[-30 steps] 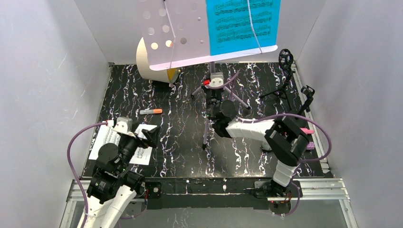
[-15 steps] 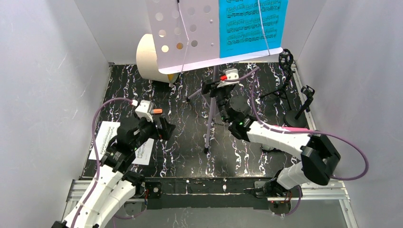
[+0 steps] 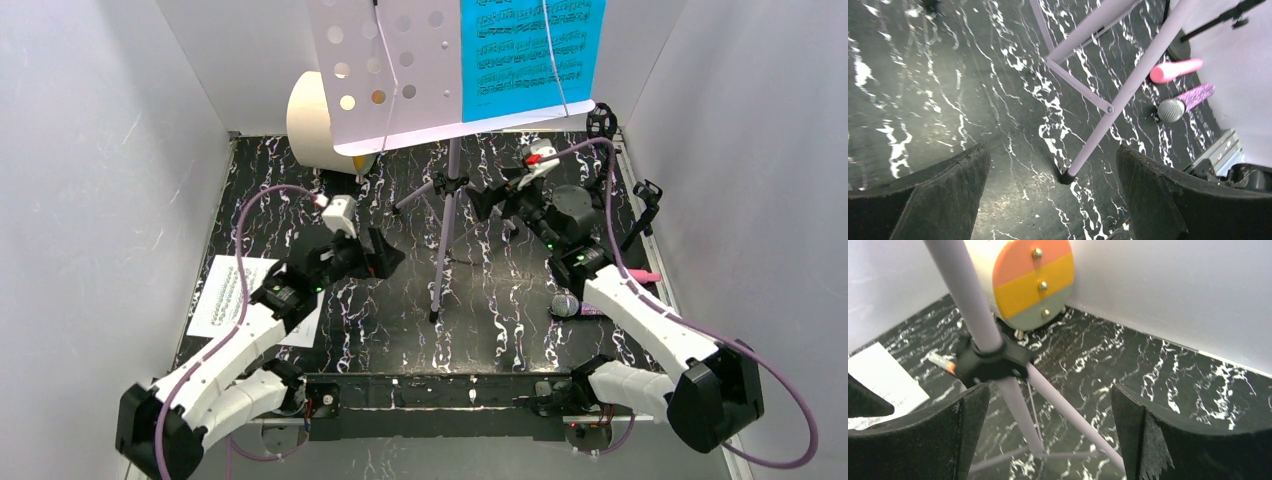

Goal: Pack up the instrument practice props
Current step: Adjust the music stand at the center of the board.

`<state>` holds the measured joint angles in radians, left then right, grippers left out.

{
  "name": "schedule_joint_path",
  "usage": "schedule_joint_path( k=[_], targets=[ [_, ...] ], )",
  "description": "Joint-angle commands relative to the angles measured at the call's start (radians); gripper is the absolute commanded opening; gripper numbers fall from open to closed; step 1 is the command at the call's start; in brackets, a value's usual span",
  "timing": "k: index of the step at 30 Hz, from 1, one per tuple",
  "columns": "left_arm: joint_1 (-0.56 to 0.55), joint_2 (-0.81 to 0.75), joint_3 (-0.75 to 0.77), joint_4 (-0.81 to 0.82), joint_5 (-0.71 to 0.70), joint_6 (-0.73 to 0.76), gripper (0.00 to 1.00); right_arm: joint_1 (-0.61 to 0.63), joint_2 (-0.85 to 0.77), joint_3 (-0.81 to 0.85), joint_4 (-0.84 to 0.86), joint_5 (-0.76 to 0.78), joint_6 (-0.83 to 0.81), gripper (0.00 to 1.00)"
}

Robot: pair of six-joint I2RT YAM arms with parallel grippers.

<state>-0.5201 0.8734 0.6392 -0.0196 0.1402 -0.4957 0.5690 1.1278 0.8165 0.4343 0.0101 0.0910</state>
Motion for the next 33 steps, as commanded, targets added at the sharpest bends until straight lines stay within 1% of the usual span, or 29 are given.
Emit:
schedule_joint_path(
  k=[1,5,7,11,15,19,21,22,25,27,30,31,33],
  targets=[
    [-0.137,0.101,0.044,0.088,-0.151,-0.028,0.93,-0.14,-0.054,-0.043,-0.082,-0.257,-0.046,0.99],
    [-0.228,0.2,0.087,0.098,-0.272,-0.01,0.93,-0.278,0.005,-0.033,-0.115,-0.49,-0.089,0.99],
    [-0.257,0.238,0.097,0.118,-0.303,0.004,0.93,-0.312,0.044,-0.014,-0.11,-0.569,-0.128,0.99],
    [-0.317,0.301,0.096,0.206,-0.324,0.013,0.91,-0.329,0.124,0.05,-0.113,-0.669,-0.175,0.99],
    [-0.374,0.368,0.091,0.259,-0.358,0.026,0.9,-0.328,0.226,0.137,-0.166,-0.789,-0.209,0.97],
    [-0.389,0.435,0.087,0.281,-0.397,0.024,0.87,-0.329,0.305,0.168,-0.174,-0.828,-0.218,0.94],
    [-0.389,0.454,0.085,0.29,-0.418,0.025,0.83,-0.329,0.346,0.181,-0.178,-0.862,-0.217,0.91],
    [-0.39,0.461,0.085,0.294,-0.425,0.032,0.82,-0.329,0.36,0.186,-0.182,-0.874,-0.216,0.89],
    [-0.389,0.469,0.1,0.287,-0.44,0.082,0.74,-0.329,0.384,0.192,-0.194,-0.901,-0.218,0.83],
    [-0.388,0.47,0.1,0.298,-0.442,0.113,0.64,-0.33,0.388,0.185,-0.191,-0.917,-0.221,0.78],
    [-0.377,0.468,0.095,0.318,-0.439,0.134,0.44,-0.329,0.389,0.175,-0.194,-0.928,-0.225,0.66],
    [-0.373,0.467,0.093,0.327,-0.436,0.141,0.4,-0.328,0.386,0.172,-0.199,-0.928,-0.227,0.61],
    [-0.364,0.466,0.089,0.335,-0.436,0.154,0.34,-0.329,0.376,0.159,-0.204,-0.929,-0.23,0.53]
  ],
)
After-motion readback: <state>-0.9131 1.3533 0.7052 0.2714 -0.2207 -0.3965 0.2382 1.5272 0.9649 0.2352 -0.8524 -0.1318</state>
